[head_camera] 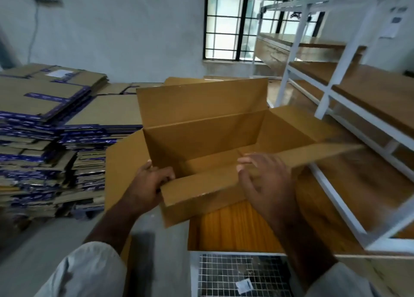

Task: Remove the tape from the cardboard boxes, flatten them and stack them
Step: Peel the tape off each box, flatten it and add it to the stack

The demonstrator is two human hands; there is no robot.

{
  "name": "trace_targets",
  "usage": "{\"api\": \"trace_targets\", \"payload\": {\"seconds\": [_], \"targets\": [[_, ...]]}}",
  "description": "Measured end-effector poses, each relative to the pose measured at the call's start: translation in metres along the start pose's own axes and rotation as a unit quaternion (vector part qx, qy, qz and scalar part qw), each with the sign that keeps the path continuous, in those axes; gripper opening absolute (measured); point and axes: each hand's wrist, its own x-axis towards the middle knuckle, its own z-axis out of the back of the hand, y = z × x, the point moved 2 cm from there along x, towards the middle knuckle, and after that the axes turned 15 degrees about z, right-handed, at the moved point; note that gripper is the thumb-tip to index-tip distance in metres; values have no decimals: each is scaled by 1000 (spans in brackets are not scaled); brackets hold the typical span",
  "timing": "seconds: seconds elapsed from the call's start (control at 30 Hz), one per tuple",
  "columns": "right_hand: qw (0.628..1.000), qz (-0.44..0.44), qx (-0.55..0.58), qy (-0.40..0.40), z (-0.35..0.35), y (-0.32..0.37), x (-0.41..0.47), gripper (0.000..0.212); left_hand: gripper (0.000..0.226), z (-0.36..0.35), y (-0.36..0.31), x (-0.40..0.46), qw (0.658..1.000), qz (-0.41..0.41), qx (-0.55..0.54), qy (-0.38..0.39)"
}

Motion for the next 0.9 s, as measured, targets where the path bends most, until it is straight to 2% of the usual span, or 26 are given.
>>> {"api": "trace_targets", "payload": {"seconds": [0.07,0.13,0.17,0.23,0.27,0.3,0.43,0.5,0.53,0.63,0.73,0.77,0.83,0.9], "targets": [[994,6,-16,-111,13,2,-17,17,16,-7,-25,1,999,-5,-27,-18],[988,-15,-10,-153,22,1,-31,21,10,-6,-50,4,997,19,-64,-29],[987,-31,-2,-155,24,-2,-37,24,27,-1,-58,6,994,55,-90,-24],[987,-73,26,-140,24,-15,-51,29,78,15,-70,6,977,140,-159,13],[986,-95,36,-130,24,-24,-58,32,92,25,-73,7,965,168,-200,24],[985,-114,43,-122,23,-37,-65,35,91,35,-75,7,952,185,-239,33],[968,-229,69,-74,30,-98,-72,53,50,69,-84,9,887,234,-397,23],[957,-277,69,-46,41,-126,-67,68,30,83,-87,10,878,235,-415,32],[959,-276,60,-35,48,-140,-62,71,19,90,-91,9,884,224,-408,49],[964,-261,30,35,72,-187,-40,79,20,104,-97,7,893,221,-383,87],[959,-272,36,64,84,-231,-7,90,40,109,-87,12,906,262,-325,65],[959,-268,36,87,84,-242,4,91,53,111,-85,15,916,286,-280,33],[958,-247,43,136,79,-261,22,90,79,110,-83,26,945,310,-95,-41],[952,-246,80,163,70,-273,36,86,80,99,-87,32,924,348,90,-126]]}}
